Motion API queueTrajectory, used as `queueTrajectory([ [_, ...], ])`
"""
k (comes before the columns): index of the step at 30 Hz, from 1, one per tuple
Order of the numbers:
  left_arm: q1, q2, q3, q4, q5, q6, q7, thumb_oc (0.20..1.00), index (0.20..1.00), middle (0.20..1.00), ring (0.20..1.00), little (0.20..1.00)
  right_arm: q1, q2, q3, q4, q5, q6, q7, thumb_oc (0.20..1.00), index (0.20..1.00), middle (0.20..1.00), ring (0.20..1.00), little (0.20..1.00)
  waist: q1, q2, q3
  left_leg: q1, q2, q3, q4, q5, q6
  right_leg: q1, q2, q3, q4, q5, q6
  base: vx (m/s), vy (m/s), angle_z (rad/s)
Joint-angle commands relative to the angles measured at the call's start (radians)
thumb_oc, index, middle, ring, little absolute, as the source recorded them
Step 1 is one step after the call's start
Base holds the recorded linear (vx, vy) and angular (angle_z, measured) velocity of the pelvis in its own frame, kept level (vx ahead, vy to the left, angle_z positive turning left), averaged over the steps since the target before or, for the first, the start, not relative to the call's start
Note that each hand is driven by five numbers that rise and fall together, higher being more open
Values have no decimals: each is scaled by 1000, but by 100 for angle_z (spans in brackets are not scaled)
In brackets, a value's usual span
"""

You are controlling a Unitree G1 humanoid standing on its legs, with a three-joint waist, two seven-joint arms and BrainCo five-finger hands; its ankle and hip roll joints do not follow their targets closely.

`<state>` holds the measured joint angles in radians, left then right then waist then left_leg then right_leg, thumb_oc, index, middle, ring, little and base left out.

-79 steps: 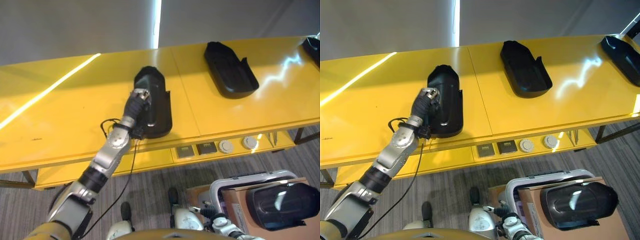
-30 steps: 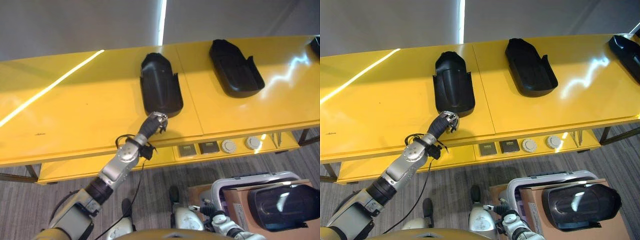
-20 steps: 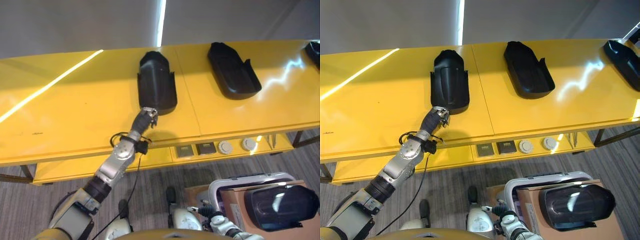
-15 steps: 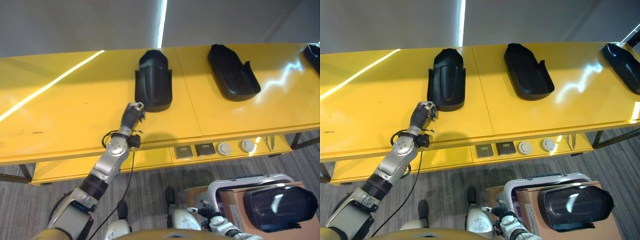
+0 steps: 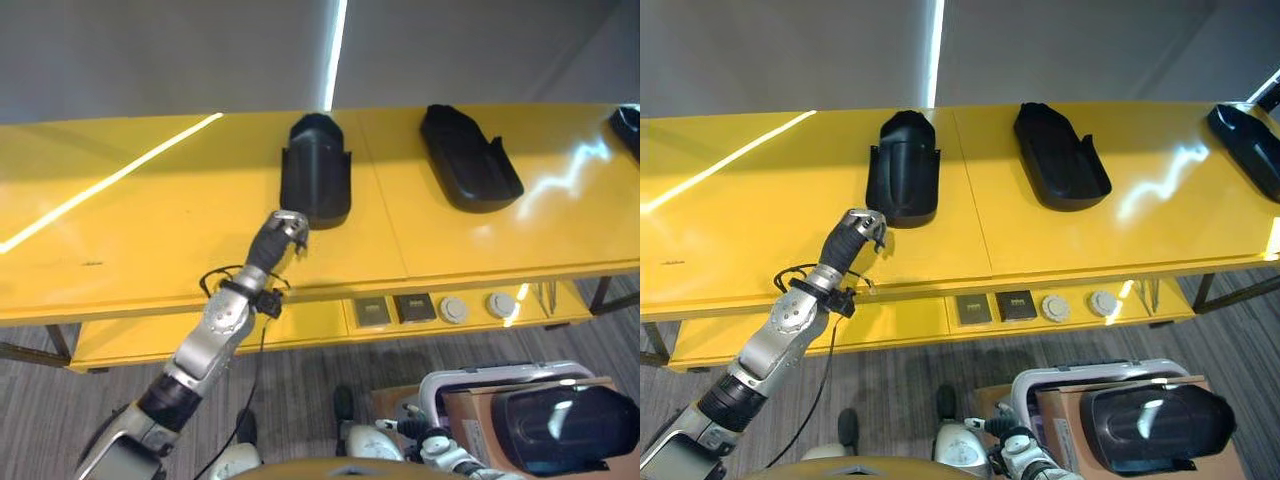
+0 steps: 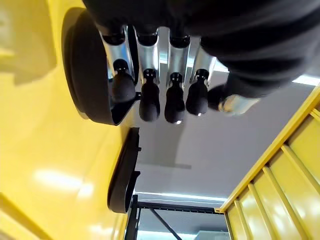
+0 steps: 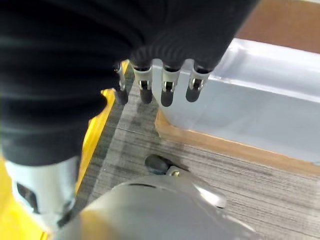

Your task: Move parts from the plastic box to the shelf.

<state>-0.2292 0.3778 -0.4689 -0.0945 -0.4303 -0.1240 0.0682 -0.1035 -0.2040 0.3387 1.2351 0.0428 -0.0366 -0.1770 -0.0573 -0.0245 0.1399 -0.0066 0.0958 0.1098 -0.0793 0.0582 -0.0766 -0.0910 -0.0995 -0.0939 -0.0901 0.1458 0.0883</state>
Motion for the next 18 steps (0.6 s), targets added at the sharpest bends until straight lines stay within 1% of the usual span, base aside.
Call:
queueTrajectory([
  [1,63,46,48,-88,18,-58,-70,1000,1000,1000,1000,1000,-10,34,-3,44,15,4,21,1000,1000,1000,1000,1000,21,-2,-10,12,26,-49,-8,-48,-4,124,-37,-57,4,-134,49,41,-20,11],
  [2,133,54,73,-93,32,-65,-67,1000,1000,1000,1000,1000,-9,33,-11,50,13,3,21,1000,1000,1000,1000,1000,34,-3,-21,23,27,-60,-8,-49,-4,143,-34,-67,7,-145,44,31,-16,18],
  [4,203,57,99,-105,42,-71,-59,1000,1000,1000,1000,1000,-9,29,-22,55,9,2,14,1000,1000,1000,1000,1000,51,-5,-31,34,24,-77,-8,-50,-1,163,-36,-80,9,-153,42,0,23,32],
  [5,240,61,115,-112,55,-75,-52,1000,1000,1000,1000,1000,-7,29,-31,62,10,2,9,1000,1000,1000,1000,1000,65,-9,-35,38,16,-86,-6,-52,5,174,-41,-89,10,-154,45,-16,42,40],
  [6,241,61,115,-113,55,-74,-52,1000,1000,1000,1000,1000,-6,29,-31,62,10,1,8,1000,1000,1000,1000,1000,64,-9,-35,39,16,-87,-6,-52,5,175,-41,-90,9,-154,46,-21,57,39],
  [9,259,72,109,-117,91,-82,-41,1000,1000,1000,1000,1000,4,28,-54,63,33,-6,-1,1000,1000,1000,1000,1000,76,-20,-39,38,-5,-100,1,-65,21,181,-63,-98,14,-146,59,-16,92,17],
  [13,225,93,104,-125,141,-93,-14,1000,1000,1000,1000,1000,46,30,-124,9,153,-36,-14,1000,1000,1000,1000,1000,55,-34,-36,32,-39,-94,6,-77,46,150,-101,-82,78,-133,83,-32,176,10],
  [15,193,114,97,-122,185,-105,0,1000,1000,1000,1000,1000,68,32,-141,-6,175,-38,-15,1000,1000,1000,1000,1000,31,-39,-16,28,-55,-78,1,-82,65,83,-124,-55,156,-119,106,-122,249,-3],
  [16,175,119,94,-114,197,-108,10,1000,1000,1000,1000,1000,78,33,-158,-9,193,-40,-22,1000,1000,1000,1000,1000,8,-43,0,29,-64,-65,-5,-85,71,50,-134,-33,179,-89,119,-140,223,-15],
  [17,167,118,93,-105,203,-114,14,1000,1000,1000,1000,1000,75,34,-157,-11,191,-39,-23,1000,1000,1000,1000,1000,11,-45,6,29,-69,-52,-7,-87,74,29,-142,-20,186,-68,127,-139,201,-27],
  [18,154,118,93,-91,216,-119,27,1000,1000,1000,1000,1000,72,38,-162,-9,195,-39,-30,1000,1000,1000,1000,1000,4,-45,16,29,-73,-35,-8,-88,76,12,-148,-13,182,-44,137,-112,172,-48],
])
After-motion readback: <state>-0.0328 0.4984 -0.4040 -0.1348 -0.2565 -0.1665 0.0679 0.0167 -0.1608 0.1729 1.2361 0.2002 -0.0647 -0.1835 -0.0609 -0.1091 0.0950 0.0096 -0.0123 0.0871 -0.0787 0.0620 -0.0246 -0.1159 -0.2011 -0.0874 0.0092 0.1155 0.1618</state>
